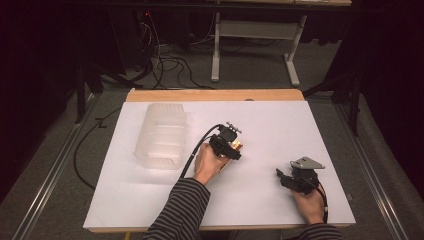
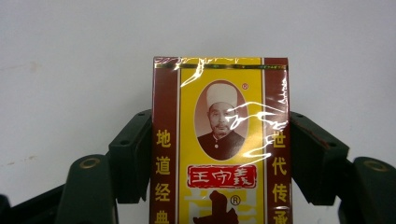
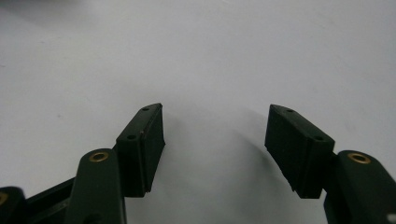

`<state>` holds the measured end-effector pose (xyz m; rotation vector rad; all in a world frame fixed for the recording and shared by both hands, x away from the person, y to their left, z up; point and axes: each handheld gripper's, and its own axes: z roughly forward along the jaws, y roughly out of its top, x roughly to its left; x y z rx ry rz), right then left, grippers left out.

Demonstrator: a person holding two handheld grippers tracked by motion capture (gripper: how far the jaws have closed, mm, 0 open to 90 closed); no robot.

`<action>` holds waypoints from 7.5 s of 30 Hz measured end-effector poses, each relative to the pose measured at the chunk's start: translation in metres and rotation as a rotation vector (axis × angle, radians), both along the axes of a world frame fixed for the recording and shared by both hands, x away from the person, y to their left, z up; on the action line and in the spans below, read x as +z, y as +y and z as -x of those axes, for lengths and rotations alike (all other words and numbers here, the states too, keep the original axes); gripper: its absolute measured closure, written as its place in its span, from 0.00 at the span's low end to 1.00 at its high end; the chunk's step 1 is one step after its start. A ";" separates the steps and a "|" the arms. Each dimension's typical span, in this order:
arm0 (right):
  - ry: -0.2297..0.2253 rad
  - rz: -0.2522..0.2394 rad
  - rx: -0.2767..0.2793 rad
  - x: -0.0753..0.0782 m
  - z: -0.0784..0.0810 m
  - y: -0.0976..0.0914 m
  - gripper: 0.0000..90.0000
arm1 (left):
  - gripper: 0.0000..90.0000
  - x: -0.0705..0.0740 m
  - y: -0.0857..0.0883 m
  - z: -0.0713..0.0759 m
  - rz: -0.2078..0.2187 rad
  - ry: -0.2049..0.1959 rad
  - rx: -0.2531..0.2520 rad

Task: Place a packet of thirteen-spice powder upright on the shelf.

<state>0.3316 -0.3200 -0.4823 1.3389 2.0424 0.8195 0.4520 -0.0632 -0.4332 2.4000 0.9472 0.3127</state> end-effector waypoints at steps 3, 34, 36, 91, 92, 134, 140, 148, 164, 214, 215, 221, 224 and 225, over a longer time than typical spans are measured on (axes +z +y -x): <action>0.000 0.000 0.000 0.000 0.000 0.000 0.42 | 0.36 0.003 0.004 0.004 0.017 -0.009 -0.001; 0.001 -0.001 0.000 0.000 0.000 0.000 0.42 | 0.36 0.026 0.031 0.021 0.063 -0.087 0.023; 0.005 -0.003 0.000 0.000 0.000 0.000 0.42 | 0.36 0.028 0.034 0.022 0.071 -0.089 0.027; 0.001 -0.003 0.000 0.000 0.000 0.000 0.42 | 0.36 0.063 0.091 0.027 0.204 -0.165 0.130; 0.001 -0.002 0.000 0.000 0.000 0.000 0.42 | 0.36 0.064 0.092 0.027 0.204 -0.168 0.132; -0.001 -0.001 -0.002 0.000 0.000 0.001 0.43 | 0.36 0.076 0.159 0.022 0.211 -0.243 0.308; -0.001 -0.001 -0.001 0.000 0.000 0.001 0.43 | 0.36 0.075 0.166 0.019 0.210 -0.260 0.342; 0.000 0.000 0.000 0.000 0.000 0.001 0.43 | 0.36 0.071 0.175 0.016 0.203 -0.261 0.370; -0.005 0.002 0.001 0.000 0.000 0.001 0.43 | 0.36 0.057 0.188 0.014 0.183 -0.244 0.405; -0.005 0.003 0.000 0.000 0.000 0.001 0.43 | 0.36 0.036 0.208 0.040 0.164 -0.243 0.448; -0.005 0.003 0.000 0.000 0.000 0.001 0.43 | 0.36 0.036 0.208 0.041 0.163 -0.241 0.449; -0.005 0.003 -0.001 0.000 0.000 0.001 0.43 | 0.36 0.038 0.205 0.046 0.165 -0.253 0.437; -0.005 0.003 0.000 0.000 0.000 0.001 0.43 | 0.36 0.039 0.204 0.048 0.158 -0.252 0.432; -0.005 0.003 0.000 0.000 0.000 0.001 0.43 | 0.36 0.039 0.203 0.049 0.154 -0.253 0.432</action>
